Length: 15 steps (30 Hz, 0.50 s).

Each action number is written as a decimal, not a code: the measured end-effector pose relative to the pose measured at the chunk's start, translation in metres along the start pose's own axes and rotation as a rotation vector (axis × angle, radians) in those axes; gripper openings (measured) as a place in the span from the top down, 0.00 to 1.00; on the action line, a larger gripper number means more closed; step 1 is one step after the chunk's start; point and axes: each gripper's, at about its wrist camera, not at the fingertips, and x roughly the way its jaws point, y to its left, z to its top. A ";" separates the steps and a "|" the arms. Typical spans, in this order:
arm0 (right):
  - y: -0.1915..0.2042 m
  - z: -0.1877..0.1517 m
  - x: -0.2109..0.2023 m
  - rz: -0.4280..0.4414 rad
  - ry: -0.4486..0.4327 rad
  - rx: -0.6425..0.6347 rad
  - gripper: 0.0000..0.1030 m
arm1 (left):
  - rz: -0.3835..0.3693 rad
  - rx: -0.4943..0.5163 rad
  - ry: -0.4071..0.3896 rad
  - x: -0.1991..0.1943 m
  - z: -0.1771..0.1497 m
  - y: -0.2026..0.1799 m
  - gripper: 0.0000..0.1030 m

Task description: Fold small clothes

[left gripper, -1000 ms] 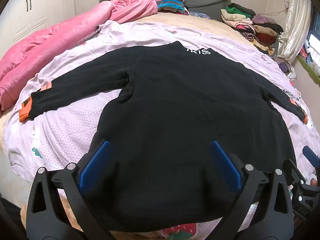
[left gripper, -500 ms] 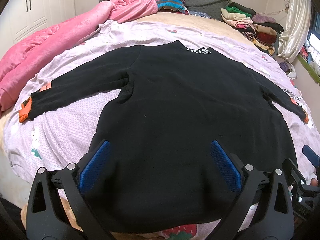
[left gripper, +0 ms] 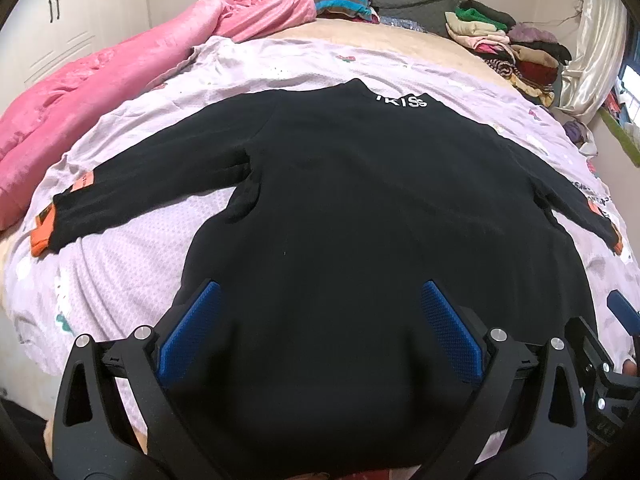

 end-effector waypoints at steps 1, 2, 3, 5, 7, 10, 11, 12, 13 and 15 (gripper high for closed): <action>0.000 0.003 0.003 0.001 0.003 0.002 0.04 | 0.003 0.001 -0.001 0.001 0.003 -0.001 0.09; 0.000 0.005 0.005 0.000 0.002 0.005 0.04 | 0.011 0.002 -0.001 0.003 0.007 -0.001 0.09; 0.000 0.008 0.007 -0.003 0.001 0.006 0.04 | 0.009 0.002 -0.002 0.005 0.010 -0.002 0.09; -0.001 0.014 0.011 -0.002 -0.003 0.008 0.04 | 0.008 -0.001 -0.003 0.008 0.018 -0.004 0.09; -0.002 0.019 0.014 -0.002 -0.008 0.006 0.04 | 0.005 0.001 -0.007 0.010 0.023 -0.006 0.09; -0.005 0.027 0.019 -0.003 -0.015 0.012 0.04 | 0.004 0.002 -0.003 0.016 0.033 -0.010 0.09; -0.007 0.030 0.021 -0.003 -0.015 0.019 0.04 | 0.001 0.002 -0.003 0.017 0.036 -0.011 0.09; -0.008 0.032 0.022 -0.001 -0.014 0.024 0.04 | -0.006 0.002 -0.002 0.019 0.039 -0.012 0.09; -0.011 0.035 0.025 0.003 -0.012 0.037 0.04 | -0.007 0.001 0.001 0.021 0.042 -0.013 0.09; -0.017 0.041 0.030 0.000 -0.010 0.064 0.04 | -0.010 0.000 0.004 0.025 0.049 -0.015 0.09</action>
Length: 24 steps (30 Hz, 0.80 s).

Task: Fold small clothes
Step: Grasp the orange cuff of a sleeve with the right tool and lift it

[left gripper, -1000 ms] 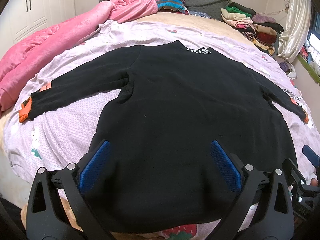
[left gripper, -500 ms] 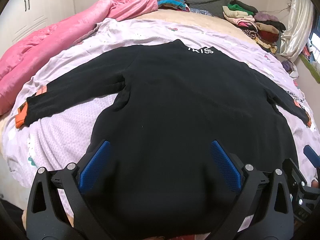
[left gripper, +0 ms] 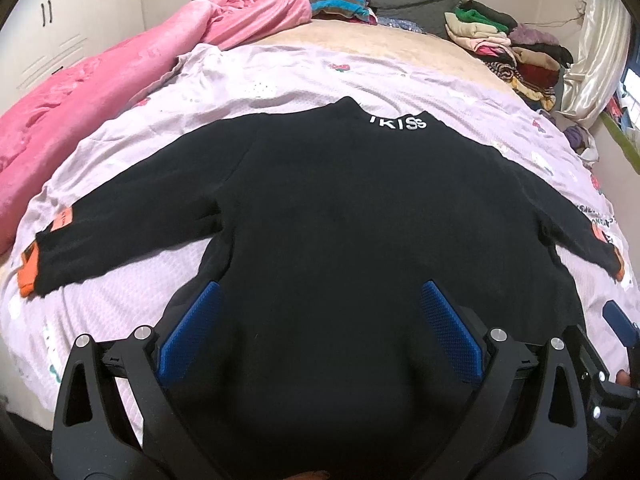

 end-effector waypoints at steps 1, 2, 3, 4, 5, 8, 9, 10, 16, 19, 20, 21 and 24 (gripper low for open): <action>-0.002 0.003 0.002 -0.003 -0.002 0.010 0.04 | 0.001 0.001 0.002 0.002 0.003 -0.001 0.09; -0.005 0.005 0.004 -0.005 -0.005 0.022 0.04 | -0.002 0.004 0.002 0.004 0.006 -0.003 0.09; -0.008 0.008 0.006 -0.005 -0.007 0.034 0.04 | -0.001 0.005 0.004 0.006 0.009 -0.005 0.09; -0.012 0.012 0.008 -0.008 -0.007 0.051 0.04 | -0.001 0.007 0.006 0.008 0.012 -0.006 0.09; -0.016 0.015 0.010 -0.009 -0.008 0.064 0.04 | -0.005 0.009 0.006 0.011 0.016 -0.008 0.09; -0.029 0.023 0.018 -0.020 -0.006 0.105 0.04 | -0.017 0.021 0.027 0.019 0.023 -0.016 0.09; -0.033 0.025 0.020 -0.027 -0.004 0.115 0.04 | -0.019 0.024 0.028 0.021 0.025 -0.017 0.09; -0.038 0.027 0.022 -0.037 -0.001 0.125 0.04 | -0.023 0.027 0.026 0.023 0.028 -0.019 0.09; -0.074 0.037 0.032 -0.100 -0.003 0.195 0.04 | -0.030 0.044 0.030 0.037 0.045 -0.031 0.09; -0.096 0.040 0.035 -0.134 -0.004 0.240 0.04 | -0.036 0.062 0.043 0.044 0.053 -0.039 0.09; -0.103 0.041 0.036 -0.144 -0.005 0.253 0.04 | -0.045 0.074 0.055 0.047 0.055 -0.042 0.09; -0.112 0.042 0.038 -0.167 -0.003 0.270 0.04 | -0.062 0.091 0.066 0.050 0.057 -0.047 0.09; -0.131 0.044 0.042 -0.206 -0.001 0.306 0.04 | -0.069 0.119 0.067 0.057 0.064 -0.058 0.09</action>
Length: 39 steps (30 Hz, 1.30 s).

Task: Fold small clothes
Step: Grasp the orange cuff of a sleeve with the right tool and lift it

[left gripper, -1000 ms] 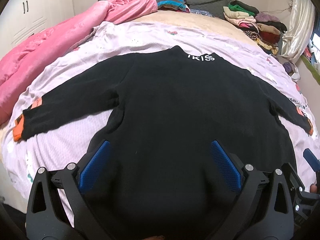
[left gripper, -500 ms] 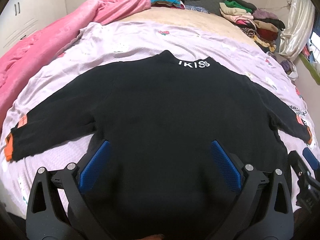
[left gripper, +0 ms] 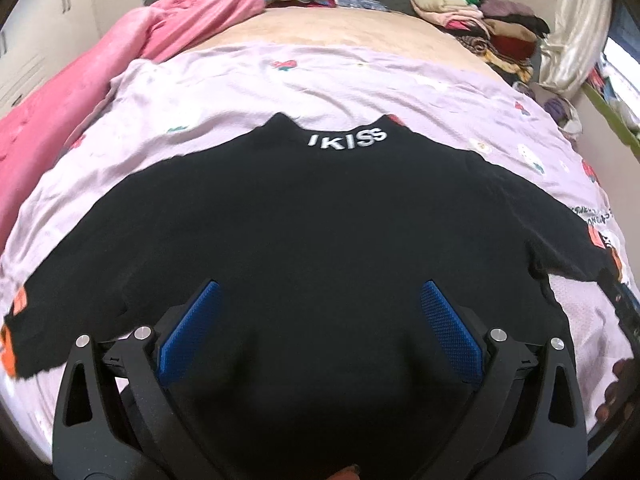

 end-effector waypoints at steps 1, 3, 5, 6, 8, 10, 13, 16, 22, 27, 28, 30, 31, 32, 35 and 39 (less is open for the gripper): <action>-0.008 0.003 0.003 -0.018 0.003 0.016 0.04 | -0.002 0.004 0.001 0.002 0.002 -0.003 0.09; -0.021 0.006 0.008 -0.044 0.004 0.046 0.04 | -0.009 0.012 0.003 0.006 0.009 -0.009 0.09; -0.037 0.010 0.013 -0.081 0.007 0.083 0.04 | -0.007 0.022 0.000 0.010 0.015 -0.015 0.09; -0.045 0.012 0.015 -0.089 0.007 0.101 0.04 | -0.002 0.028 0.001 0.012 0.018 -0.018 0.09; -0.063 0.016 0.021 -0.116 0.015 0.142 0.04 | -0.006 0.043 0.005 0.017 0.023 -0.023 0.09; -0.082 0.019 0.027 -0.131 0.022 0.191 0.04 | -0.012 0.049 0.017 0.024 0.027 -0.028 0.09; -0.108 0.021 0.039 -0.159 0.048 0.265 0.04 | -0.005 0.055 0.025 0.034 0.031 -0.032 0.09; -0.136 0.020 0.057 -0.166 0.087 0.357 0.04 | -0.001 0.046 0.033 0.045 0.033 -0.033 0.09; -0.170 0.017 0.081 -0.154 0.112 0.480 0.06 | 0.015 0.019 0.046 0.061 0.033 -0.025 0.09; -0.182 0.027 0.086 -0.163 0.054 0.507 0.34 | 0.010 -0.018 0.051 0.066 0.032 -0.009 0.09; -0.185 0.030 0.087 -0.159 0.042 0.507 0.42 | 0.009 -0.022 0.047 0.065 0.032 -0.006 0.09; -0.188 0.034 0.085 -0.121 0.010 0.509 0.76 | 0.016 -0.028 0.035 0.062 0.033 0.001 0.09; -0.189 0.036 0.084 -0.106 0.000 0.508 0.80 | 0.025 -0.034 0.027 0.060 0.034 0.006 0.09; -0.188 0.038 0.082 -0.088 -0.015 0.505 0.83 | 0.029 -0.038 0.022 0.058 0.035 0.008 0.09; -0.175 0.049 0.065 -0.018 -0.089 0.456 0.85 | 0.021 -0.059 0.002 0.049 0.038 0.019 0.09; -0.144 0.067 0.038 0.068 -0.163 0.372 0.86 | 0.025 -0.078 -0.034 0.032 0.043 0.032 0.09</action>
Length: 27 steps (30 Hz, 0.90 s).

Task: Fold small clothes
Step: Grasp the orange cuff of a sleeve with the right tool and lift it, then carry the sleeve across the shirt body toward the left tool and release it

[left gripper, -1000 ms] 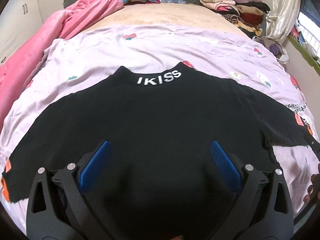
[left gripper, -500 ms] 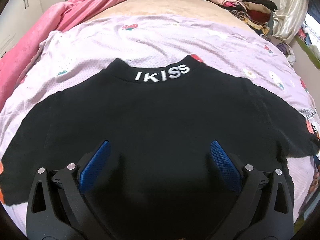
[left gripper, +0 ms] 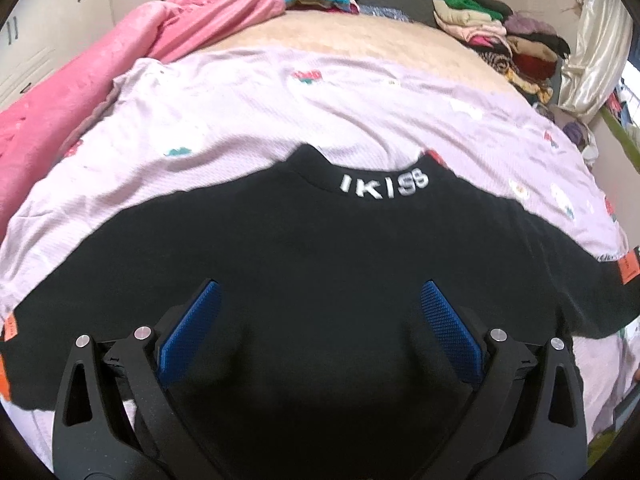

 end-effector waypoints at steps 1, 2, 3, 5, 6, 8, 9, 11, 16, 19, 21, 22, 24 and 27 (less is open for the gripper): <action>0.009 0.003 -0.002 0.015 -0.005 -0.016 0.87 | -0.005 -0.004 -0.006 -0.003 0.001 0.002 0.09; 0.018 0.004 -0.007 0.038 -0.013 -0.037 0.87 | -0.014 -0.010 -0.015 -0.008 0.002 0.005 0.09; 0.032 0.005 -0.012 0.066 -0.021 -0.063 0.87 | -0.020 -0.014 -0.021 -0.012 0.003 0.006 0.09; 0.049 0.005 -0.020 0.091 -0.032 -0.104 0.87 | -0.024 -0.019 -0.042 -0.020 0.005 0.010 0.09; 0.061 0.005 -0.024 0.112 -0.038 -0.129 0.87 | -0.024 -0.020 -0.051 -0.023 0.005 0.011 0.09; 0.076 0.005 -0.031 0.134 -0.042 -0.161 0.87 | -0.025 -0.027 -0.065 -0.029 0.006 0.016 0.09; 0.085 0.004 -0.032 0.147 -0.043 -0.177 0.87 | -0.027 -0.032 -0.072 -0.032 0.007 0.019 0.09; 0.103 0.001 -0.037 0.173 -0.040 -0.209 0.88 | -0.035 -0.052 -0.074 -0.036 0.008 0.025 0.09; 0.151 -0.013 -0.044 0.222 -0.035 -0.291 0.88 | -0.065 -0.101 -0.076 -0.040 0.008 0.044 0.09; 0.173 -0.026 -0.046 0.238 -0.035 -0.341 0.88 | -0.086 -0.124 -0.074 -0.042 0.007 0.054 0.09; 0.192 -0.035 -0.047 0.251 -0.029 -0.374 0.88 | -0.104 -0.140 -0.074 -0.042 0.005 0.061 0.09; 0.197 -0.039 -0.046 0.258 -0.025 -0.385 0.88 | -0.117 -0.153 -0.071 -0.042 0.005 0.064 0.09; 0.209 -0.050 -0.046 0.264 -0.018 -0.408 0.88 | -0.163 -0.194 -0.066 -0.040 0.003 0.074 0.09; 0.230 -0.067 -0.043 0.275 -0.010 -0.463 0.88 | -0.199 -0.241 -0.054 -0.035 -0.002 0.086 0.09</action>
